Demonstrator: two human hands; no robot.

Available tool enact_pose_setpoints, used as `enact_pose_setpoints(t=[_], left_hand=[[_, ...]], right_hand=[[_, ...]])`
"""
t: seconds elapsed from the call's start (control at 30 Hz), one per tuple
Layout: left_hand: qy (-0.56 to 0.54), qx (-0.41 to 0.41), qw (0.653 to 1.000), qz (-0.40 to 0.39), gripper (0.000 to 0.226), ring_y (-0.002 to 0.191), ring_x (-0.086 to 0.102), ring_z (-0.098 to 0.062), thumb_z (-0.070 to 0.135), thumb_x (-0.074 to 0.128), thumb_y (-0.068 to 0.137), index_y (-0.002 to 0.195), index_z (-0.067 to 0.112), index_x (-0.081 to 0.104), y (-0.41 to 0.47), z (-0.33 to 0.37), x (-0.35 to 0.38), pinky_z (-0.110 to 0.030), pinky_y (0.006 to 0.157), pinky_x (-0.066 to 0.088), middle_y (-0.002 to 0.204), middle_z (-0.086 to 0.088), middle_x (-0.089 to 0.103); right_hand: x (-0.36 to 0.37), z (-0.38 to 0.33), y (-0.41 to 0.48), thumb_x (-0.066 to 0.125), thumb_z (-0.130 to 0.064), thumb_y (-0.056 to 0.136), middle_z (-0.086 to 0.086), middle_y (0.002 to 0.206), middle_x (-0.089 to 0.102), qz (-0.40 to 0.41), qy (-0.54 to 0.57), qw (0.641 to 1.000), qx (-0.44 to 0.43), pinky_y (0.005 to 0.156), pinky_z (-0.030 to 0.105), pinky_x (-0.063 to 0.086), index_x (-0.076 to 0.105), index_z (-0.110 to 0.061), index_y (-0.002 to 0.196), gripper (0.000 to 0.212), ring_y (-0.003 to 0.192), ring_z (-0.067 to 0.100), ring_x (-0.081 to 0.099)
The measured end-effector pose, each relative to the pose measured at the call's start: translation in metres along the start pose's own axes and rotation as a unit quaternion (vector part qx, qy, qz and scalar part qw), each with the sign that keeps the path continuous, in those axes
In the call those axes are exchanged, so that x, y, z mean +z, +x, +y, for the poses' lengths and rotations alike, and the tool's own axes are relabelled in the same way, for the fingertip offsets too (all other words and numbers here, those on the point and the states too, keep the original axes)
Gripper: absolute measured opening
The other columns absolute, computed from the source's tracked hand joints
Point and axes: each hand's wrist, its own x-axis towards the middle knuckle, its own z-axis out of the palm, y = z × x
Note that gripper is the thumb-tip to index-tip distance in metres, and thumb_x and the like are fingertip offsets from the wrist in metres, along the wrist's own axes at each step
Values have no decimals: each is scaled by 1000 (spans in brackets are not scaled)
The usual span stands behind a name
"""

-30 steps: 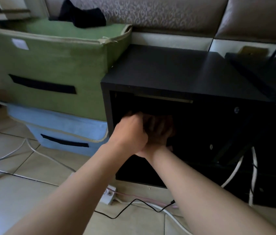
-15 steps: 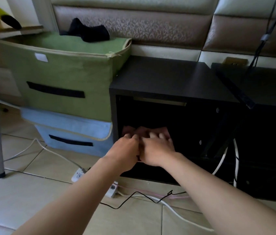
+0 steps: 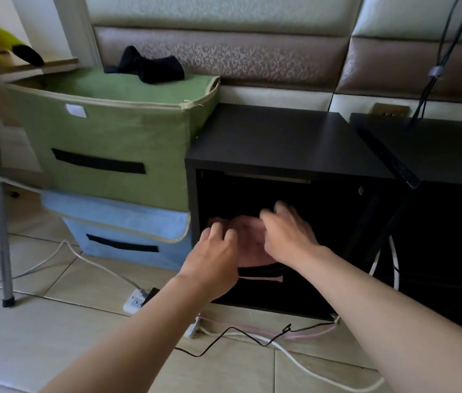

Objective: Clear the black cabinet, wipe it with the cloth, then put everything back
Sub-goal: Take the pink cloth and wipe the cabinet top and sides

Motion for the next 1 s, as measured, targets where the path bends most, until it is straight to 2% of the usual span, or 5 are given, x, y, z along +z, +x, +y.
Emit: enact_pose_setpoints(t=[0.17, 0.3, 0.67, 0.9, 1.0], left_hand=[[35, 49, 994, 96, 75, 132, 49, -35, 10, 68, 74, 144, -3, 44, 9, 1, -22, -41, 109, 44, 138, -18, 56], [10, 66, 998, 10, 30, 112, 55, -28, 19, 54, 90, 119, 14, 50, 7, 10, -43, -30, 92, 40, 118, -4, 55], [0, 134, 972, 192, 35, 70, 60, -29, 30, 44, 74, 97, 12, 62, 21, 8, -212, -35, 50, 49, 87, -3, 62], [146, 55, 984, 81, 44, 104, 58, -35, 17, 65, 78, 121, 12, 58, 96, 28, -217, -44, 84, 48, 115, -9, 59], [59, 40, 996, -51, 56, 141, 31, -35, 45, 44, 97, 148, 28, 30, 87, 48, -187, -54, 115, 27, 150, -9, 38]], right_hand=[[-15, 10, -40, 55, -7, 90, 1, 97, 49, 129, 48, 987, -86, 57, 35, 38, 50, -18, 97, 14, 86, 29, 61], [-34, 17, -60, 67, -2, 79, 1, 85, 47, 172, 73, 976, -110, 41, 35, 42, 49, -16, 88, 25, 67, 29, 59], [-172, -2, -50, 51, -18, 93, 2, 92, 52, 220, 196, 947, -125, 61, 47, 51, 57, -14, 96, 8, 75, 34, 59], [-220, -6, 16, 59, -16, 93, 9, 126, 44, 93, 101, 988, 67, 87, 40, 47, 47, -16, 125, 34, 112, 32, 48], [-226, -4, 2, 56, -13, 89, 9, 130, 45, 74, 23, 994, 75, 91, 41, 47, 44, -17, 132, 44, 113, 31, 50]])
